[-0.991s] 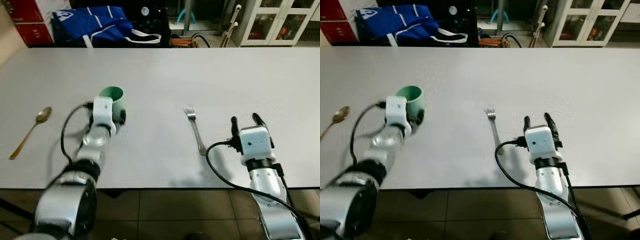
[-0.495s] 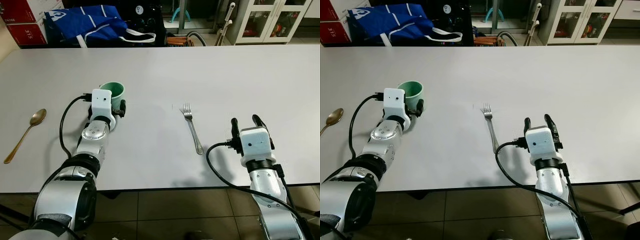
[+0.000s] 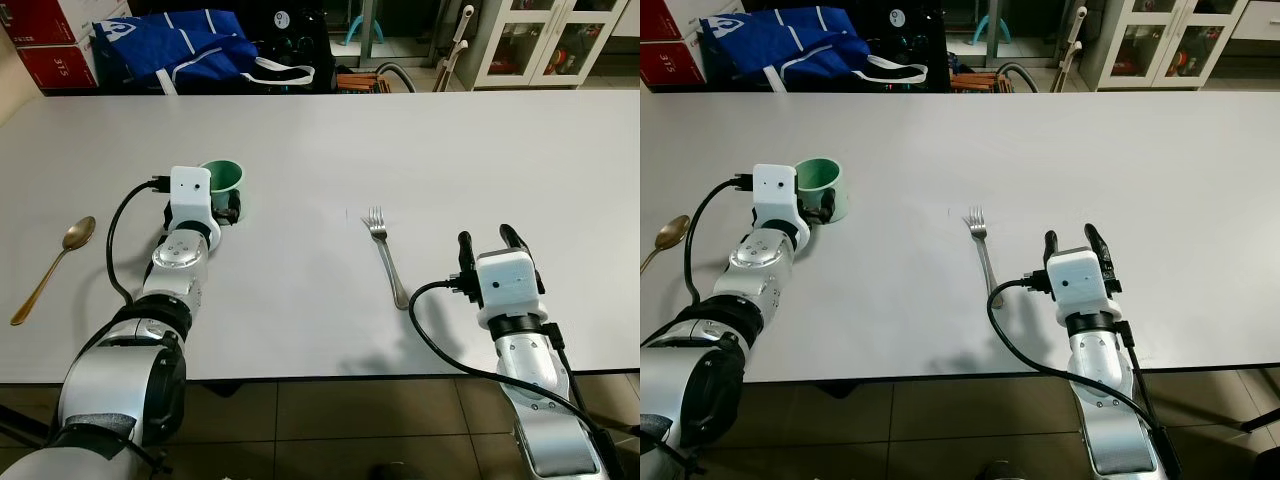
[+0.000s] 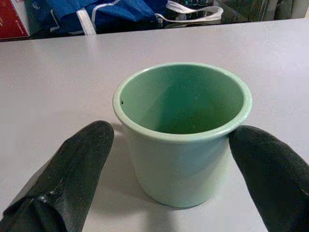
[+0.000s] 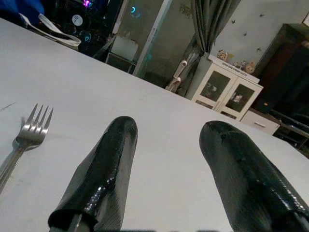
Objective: Setting the table
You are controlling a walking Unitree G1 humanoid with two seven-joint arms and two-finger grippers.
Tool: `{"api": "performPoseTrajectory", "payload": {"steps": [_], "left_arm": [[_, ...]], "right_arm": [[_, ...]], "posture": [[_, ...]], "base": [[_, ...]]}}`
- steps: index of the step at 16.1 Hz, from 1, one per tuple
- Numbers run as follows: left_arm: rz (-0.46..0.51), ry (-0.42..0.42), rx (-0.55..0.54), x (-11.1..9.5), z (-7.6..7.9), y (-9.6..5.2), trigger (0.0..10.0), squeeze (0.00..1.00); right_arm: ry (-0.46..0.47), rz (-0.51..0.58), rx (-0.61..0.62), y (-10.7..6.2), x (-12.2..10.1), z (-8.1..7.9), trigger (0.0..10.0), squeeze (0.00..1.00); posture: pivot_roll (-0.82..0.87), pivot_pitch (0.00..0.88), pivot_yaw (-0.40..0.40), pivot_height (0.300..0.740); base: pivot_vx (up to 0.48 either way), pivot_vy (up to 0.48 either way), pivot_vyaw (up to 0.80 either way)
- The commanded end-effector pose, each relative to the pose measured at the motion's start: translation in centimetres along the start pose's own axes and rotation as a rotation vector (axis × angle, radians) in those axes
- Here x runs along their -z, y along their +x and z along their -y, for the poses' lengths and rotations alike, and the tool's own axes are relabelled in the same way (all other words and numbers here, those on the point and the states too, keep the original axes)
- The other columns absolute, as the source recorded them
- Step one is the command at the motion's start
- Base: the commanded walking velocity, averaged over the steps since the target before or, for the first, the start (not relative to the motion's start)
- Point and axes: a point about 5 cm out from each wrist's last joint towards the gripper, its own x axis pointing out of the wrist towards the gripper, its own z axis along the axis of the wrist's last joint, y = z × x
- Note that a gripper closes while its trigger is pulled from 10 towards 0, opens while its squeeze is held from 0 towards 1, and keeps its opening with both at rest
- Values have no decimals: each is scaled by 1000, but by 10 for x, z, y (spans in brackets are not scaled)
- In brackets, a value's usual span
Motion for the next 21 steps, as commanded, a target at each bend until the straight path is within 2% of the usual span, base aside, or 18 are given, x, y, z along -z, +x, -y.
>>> {"api": "performPoseTrajectory", "payload": {"steps": [1,10,12,16,17,19,21], "left_arm": [[9,-13,-22,-7,-5,2,10000,0],[-28,21,-2,-9,0,5,10000,0],[4,-24,13,-16,1,7,10000,0],[73,-98,75,-16,4,2,10000,0],[110,-107,104,-16,3,-3,10000,0],[153,-172,149,-11,4,-28,10000,0],[175,-159,231,2,15,-77,10000,0]], "right_arm": [[-5,5,-11,1,0,-1,10000,0],[-10,-4,-8,-2,0,0,10000,0],[7,-3,-9,2,-1,-4,10000,0],[51,9,-31,11,-4,-13,10000,0],[58,13,-34,14,-5,-15,10000,0],[75,19,-44,22,-5,-21,10000,0],[146,-15,-62,31,-4,-28,10000,0]], "posture": [[-250,11,59,740],[-269,31,69,740],[-255,18,80,740],[-212,0,84,740],[-192,0,87,740],[-156,0,88,740],[-127,0,83,740]], "base": [[0,0,0],[0,0,0],[0,0,0],[0,0,0],[0,0,0],[0,0,0],[0,0,0]]}}
